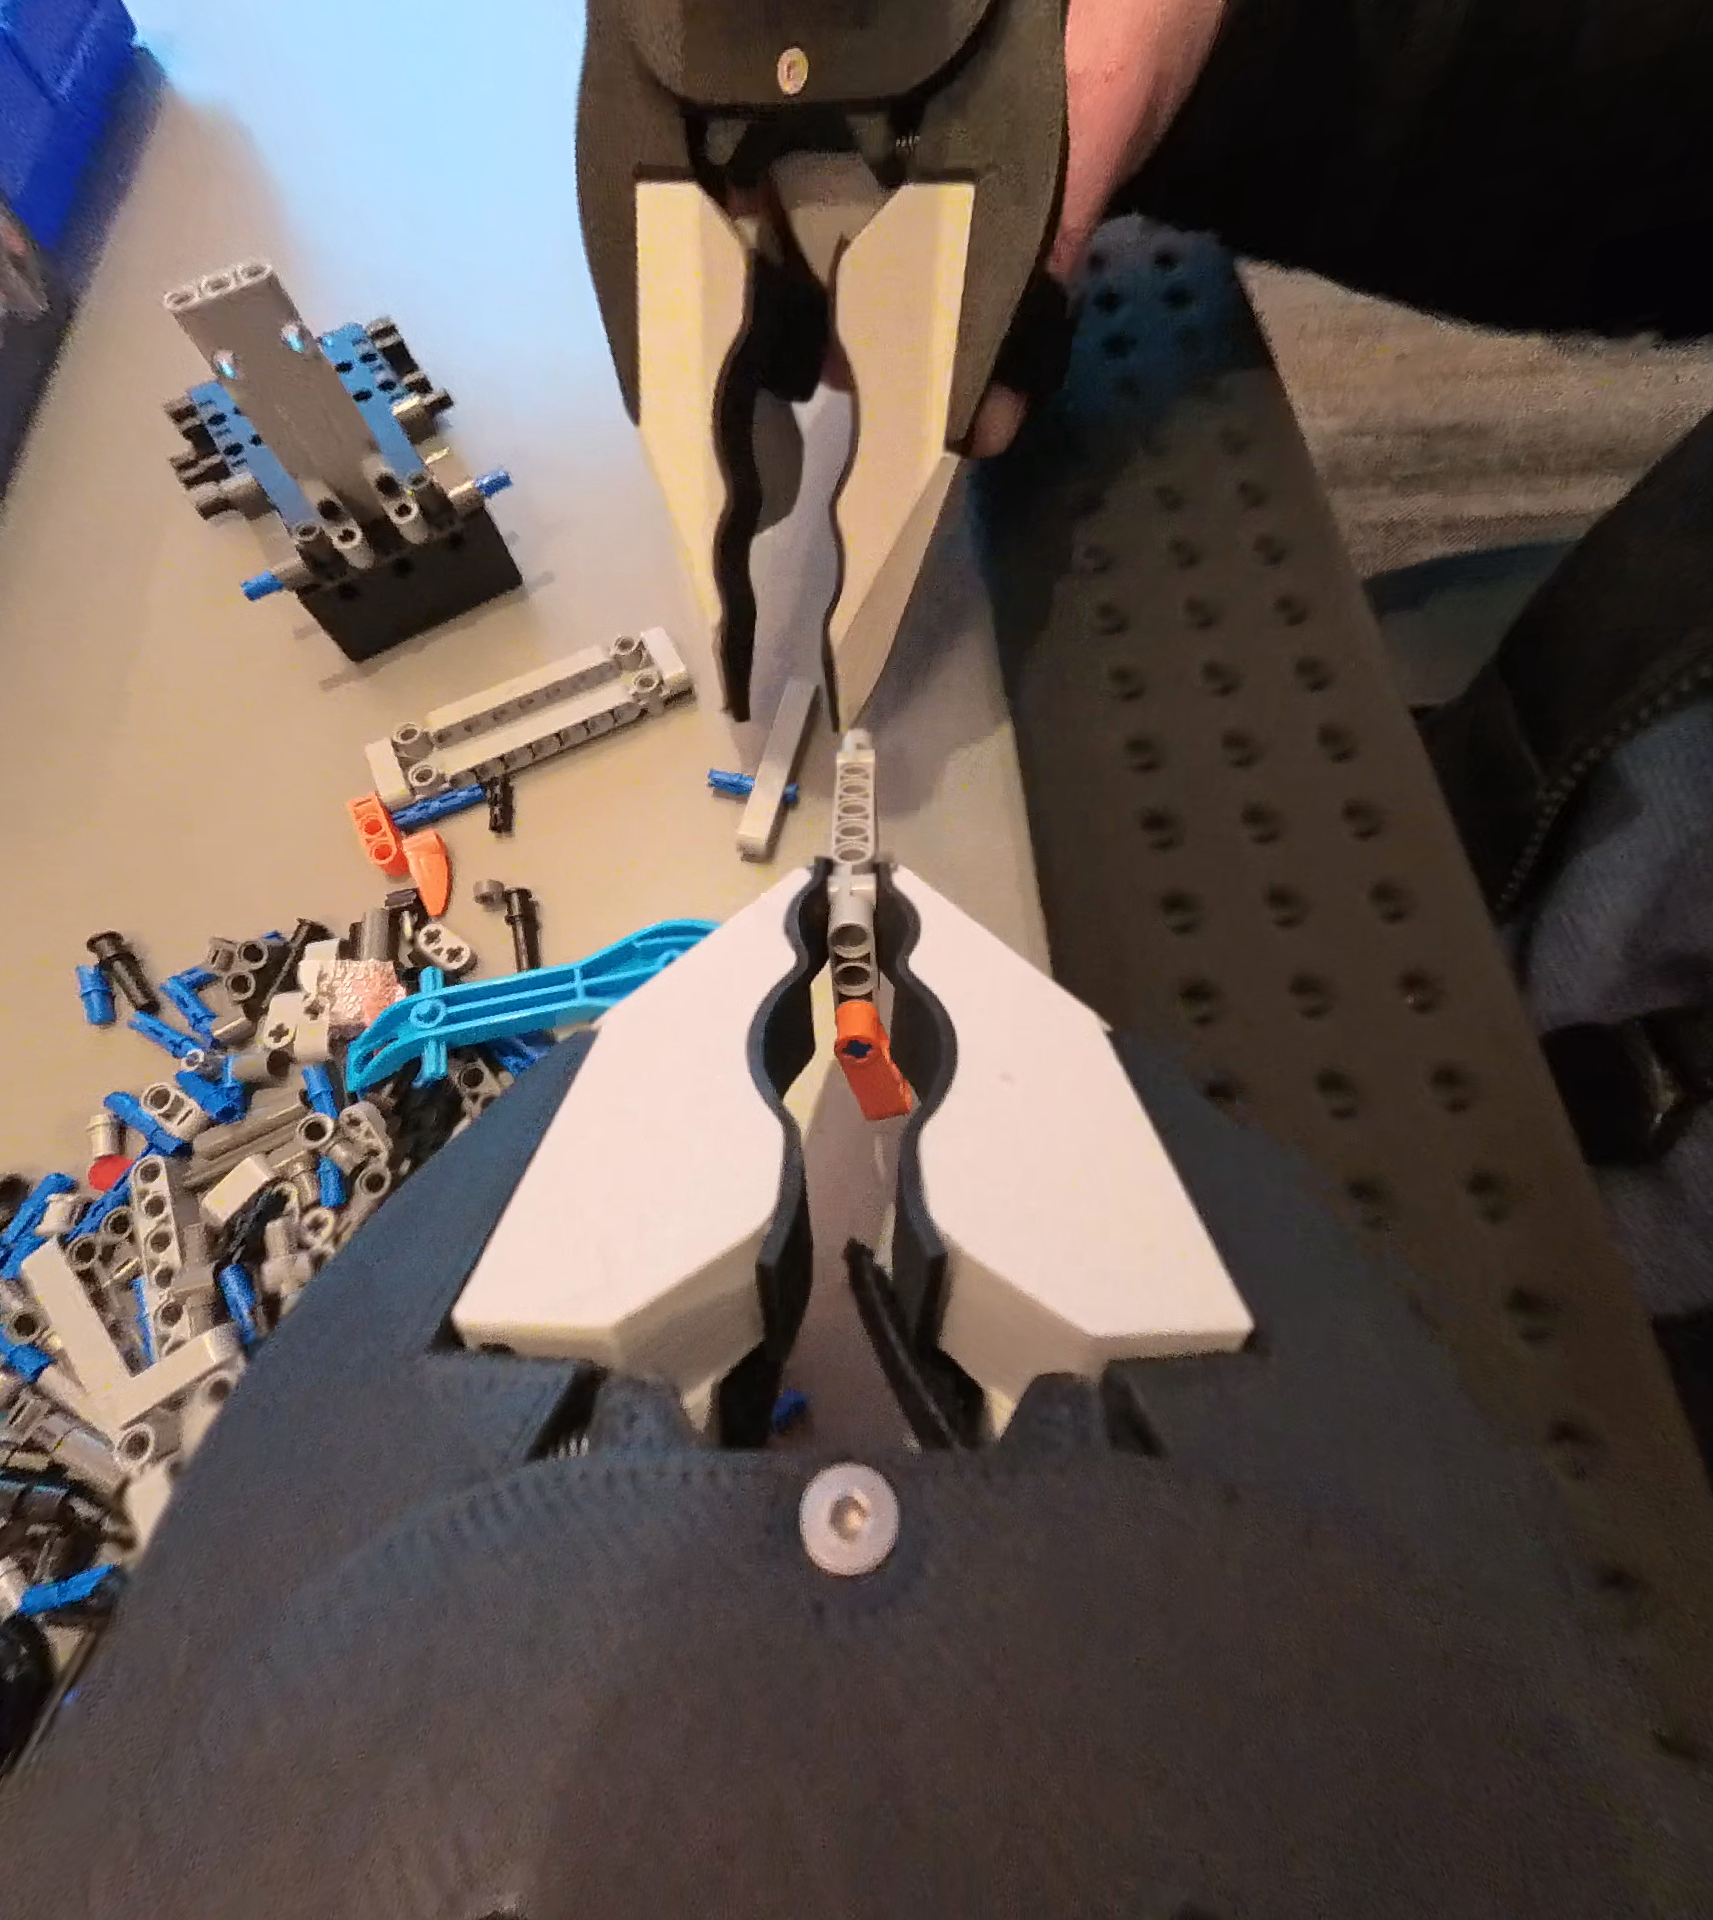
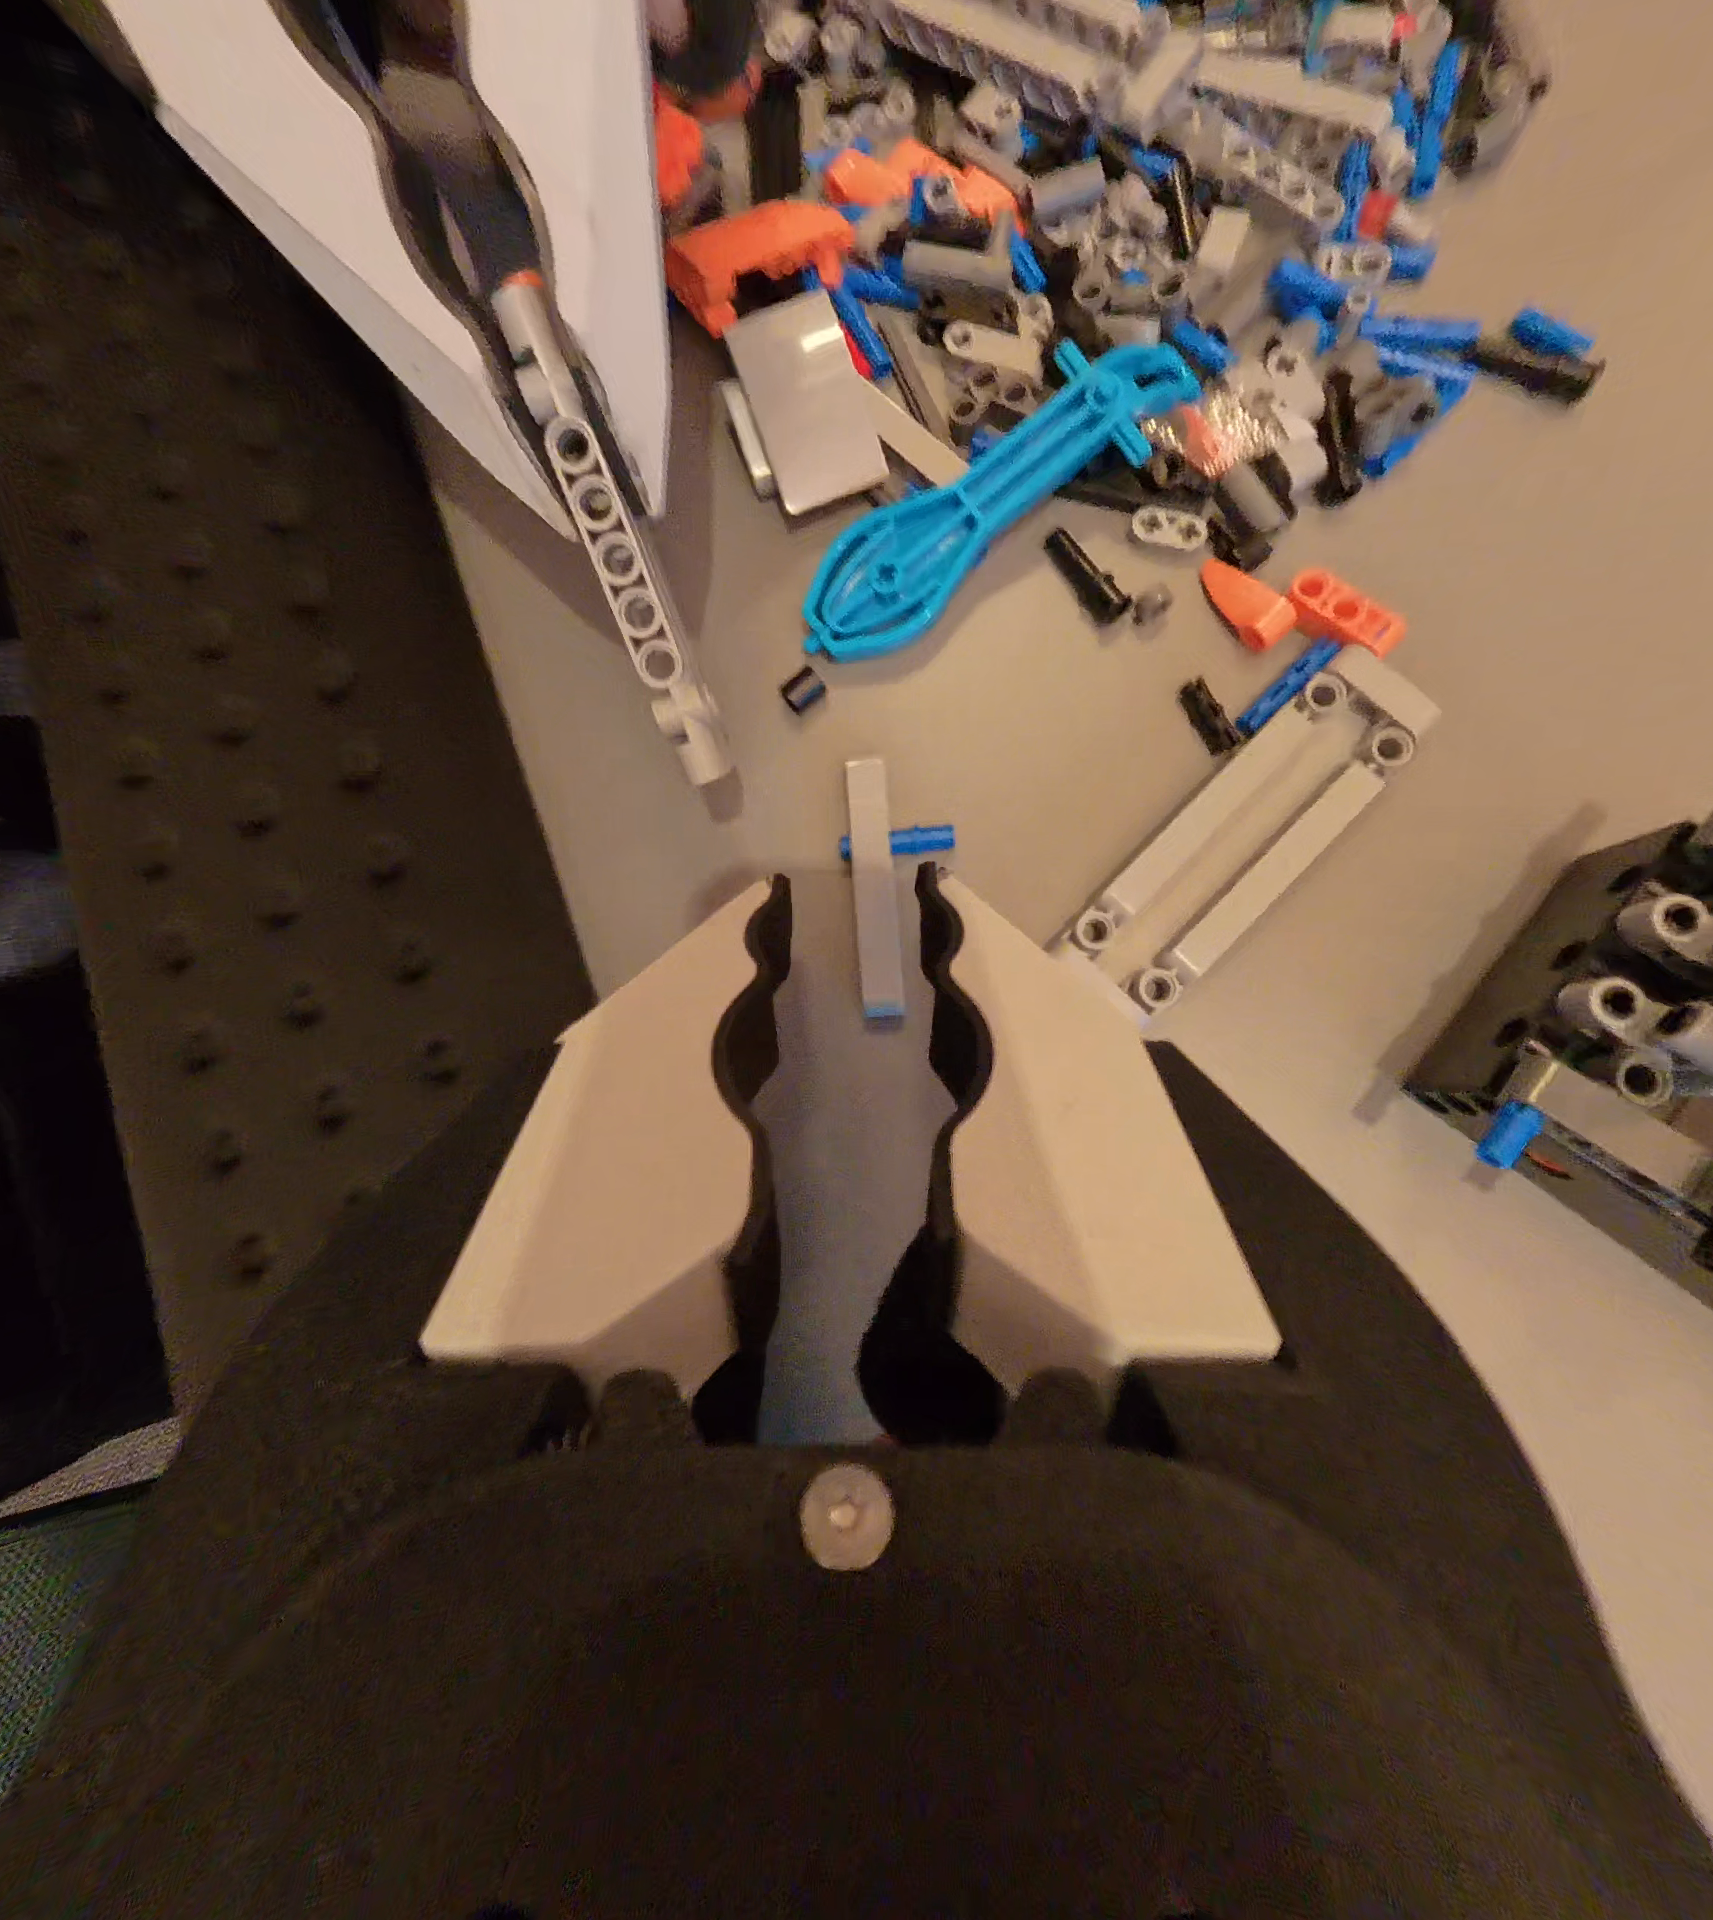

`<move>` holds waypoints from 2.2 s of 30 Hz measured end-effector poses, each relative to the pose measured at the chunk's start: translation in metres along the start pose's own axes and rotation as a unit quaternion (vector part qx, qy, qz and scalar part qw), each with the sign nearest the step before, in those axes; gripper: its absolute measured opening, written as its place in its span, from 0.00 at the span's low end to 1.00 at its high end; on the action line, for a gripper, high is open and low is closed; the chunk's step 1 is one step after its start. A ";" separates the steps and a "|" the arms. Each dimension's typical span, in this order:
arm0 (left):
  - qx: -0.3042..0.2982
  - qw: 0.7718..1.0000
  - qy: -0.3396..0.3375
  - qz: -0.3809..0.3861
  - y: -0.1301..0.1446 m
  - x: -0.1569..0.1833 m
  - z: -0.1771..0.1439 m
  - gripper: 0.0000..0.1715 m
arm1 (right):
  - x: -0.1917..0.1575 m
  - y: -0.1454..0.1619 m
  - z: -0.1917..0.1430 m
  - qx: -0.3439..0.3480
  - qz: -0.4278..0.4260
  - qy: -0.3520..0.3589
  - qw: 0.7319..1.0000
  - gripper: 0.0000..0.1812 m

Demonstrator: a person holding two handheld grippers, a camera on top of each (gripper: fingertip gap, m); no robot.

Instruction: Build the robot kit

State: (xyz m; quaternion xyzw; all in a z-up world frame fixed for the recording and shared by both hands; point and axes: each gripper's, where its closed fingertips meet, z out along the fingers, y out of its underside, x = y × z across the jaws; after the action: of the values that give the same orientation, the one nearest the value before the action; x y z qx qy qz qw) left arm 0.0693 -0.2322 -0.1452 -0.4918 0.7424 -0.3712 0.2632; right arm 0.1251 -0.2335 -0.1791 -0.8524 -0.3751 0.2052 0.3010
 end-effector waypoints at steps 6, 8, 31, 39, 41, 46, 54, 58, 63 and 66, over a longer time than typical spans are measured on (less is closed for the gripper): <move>-0.020 1.000 0.010 -0.013 0.009 -0.002 0.000 0.03 | 0.005 0.011 0.011 -0.042 -0.004 0.008 0.999 0.03; -0.020 1.000 0.009 -0.017 0.011 -0.003 0.002 0.03 | 0.008 0.008 0.010 -0.038 -0.015 0.024 0.999 0.03; 0.053 0.980 0.072 -0.180 -0.003 -0.010 0.001 0.03 | -0.013 -0.059 -0.003 0.101 -0.236 0.230 0.939 0.03; 0.071 0.974 0.078 -0.201 -0.006 -0.014 -0.001 0.03 | -0.015 -0.062 -0.005 0.112 -0.259 0.249 0.927 0.04; 0.075 0.973 0.080 -0.201 -0.008 -0.014 -0.002 0.03 | -0.016 -0.062 -0.006 0.116 -0.258 0.242 0.928 0.04; 0.079 0.974 0.074 -0.200 -0.009 -0.016 -0.002 0.03 | -0.019 -0.062 -0.006 0.129 -0.247 0.219 0.935 0.05; 0.078 0.973 0.081 -0.202 -0.008 -0.015 -0.001 0.03 | -0.019 -0.058 -0.005 0.114 -0.281 0.232 0.924 0.05; 0.070 0.973 0.080 -0.203 -0.005 -0.015 0.001 0.03 | -0.018 -0.054 -0.001 0.095 -0.309 0.247 0.913 0.06; 0.054 0.974 0.083 -0.201 0.000 -0.013 0.005 0.03 | -0.019 -0.047 0.004 0.078 -0.334 0.250 0.906 0.07; 0.039 0.977 0.083 -0.191 0.003 -0.012 0.008 0.03 | -0.019 -0.043 0.007 0.073 -0.337 0.245 0.906 0.07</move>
State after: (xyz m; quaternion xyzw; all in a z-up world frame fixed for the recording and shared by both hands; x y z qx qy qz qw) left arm 0.0778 -0.2229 -0.1522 -0.5814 0.6388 -0.4828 0.1442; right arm 0.0866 -0.2224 -0.1529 -0.6744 -0.5383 -0.0969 0.4960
